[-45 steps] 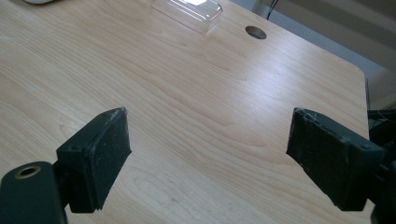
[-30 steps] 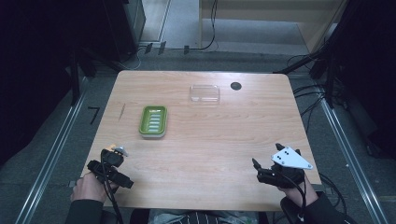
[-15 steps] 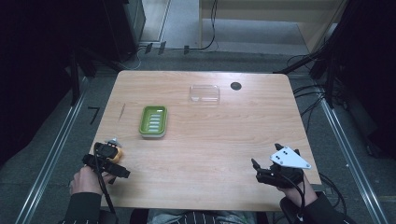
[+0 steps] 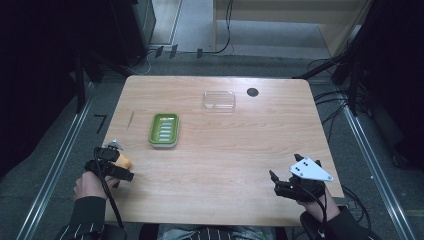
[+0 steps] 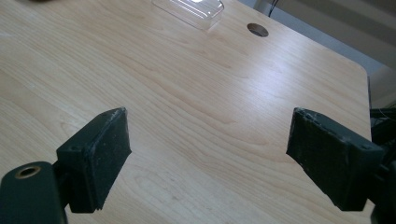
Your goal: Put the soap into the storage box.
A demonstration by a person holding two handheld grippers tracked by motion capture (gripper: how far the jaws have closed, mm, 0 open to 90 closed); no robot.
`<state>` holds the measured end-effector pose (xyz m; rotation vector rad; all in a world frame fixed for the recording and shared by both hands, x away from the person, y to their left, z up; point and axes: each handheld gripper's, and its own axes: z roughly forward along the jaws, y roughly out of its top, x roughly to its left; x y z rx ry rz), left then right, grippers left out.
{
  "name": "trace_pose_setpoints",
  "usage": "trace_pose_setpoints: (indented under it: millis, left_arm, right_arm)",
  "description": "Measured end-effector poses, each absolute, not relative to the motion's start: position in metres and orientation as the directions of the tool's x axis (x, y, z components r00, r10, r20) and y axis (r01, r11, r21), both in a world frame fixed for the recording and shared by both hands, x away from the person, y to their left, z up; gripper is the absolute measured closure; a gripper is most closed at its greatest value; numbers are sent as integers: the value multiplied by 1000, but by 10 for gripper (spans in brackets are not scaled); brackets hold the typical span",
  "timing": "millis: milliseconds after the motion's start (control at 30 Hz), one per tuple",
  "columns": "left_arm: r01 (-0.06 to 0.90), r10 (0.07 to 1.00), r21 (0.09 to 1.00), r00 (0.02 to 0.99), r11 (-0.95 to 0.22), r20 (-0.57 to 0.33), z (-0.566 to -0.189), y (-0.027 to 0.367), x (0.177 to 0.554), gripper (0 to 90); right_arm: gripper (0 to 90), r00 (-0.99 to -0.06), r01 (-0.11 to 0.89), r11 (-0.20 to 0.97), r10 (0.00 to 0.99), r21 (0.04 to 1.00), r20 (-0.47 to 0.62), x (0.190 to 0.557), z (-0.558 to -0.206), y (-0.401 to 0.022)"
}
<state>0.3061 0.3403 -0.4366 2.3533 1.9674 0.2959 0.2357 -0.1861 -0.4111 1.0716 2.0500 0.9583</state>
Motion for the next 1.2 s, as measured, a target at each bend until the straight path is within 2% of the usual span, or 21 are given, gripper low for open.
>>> trace_pose_setpoints:
  millis: [167,467,567,733,800,1100,1200]
  left_arm:
    - [969,986,191,144,-157,81,-437,345,312,136]
    - [972,987,183,131,-146,88,-442,349,323,196]
    - [973,986,174,137,-151,91,-443,350,325,288]
    - [970,983,169,161,-174,91,-443,351,324,325]
    - [968,981,167,175,-188,89,-443,350,323,385]
    - [959,971,161,221,-233,88,-443,351,323,394]
    - [962,975,163,207,-218,77,-443,351,323,387]
  right_arm:
    - [137,-471,406,402,862,821,-189,236,-411,-186]
    - [137,-469,409,402,863,819,-190,235,-412,-186]
    - [137,-469,408,405,862,818,-193,235,-411,-187]
    - [137,-468,407,405,862,819,-194,235,-411,-187]
    - [137,-469,407,406,862,818,-194,235,-411,-187]
    - [137,-469,409,406,862,818,-193,235,-411,-187]
    - [137,-470,408,406,861,817,-193,235,-411,-187]
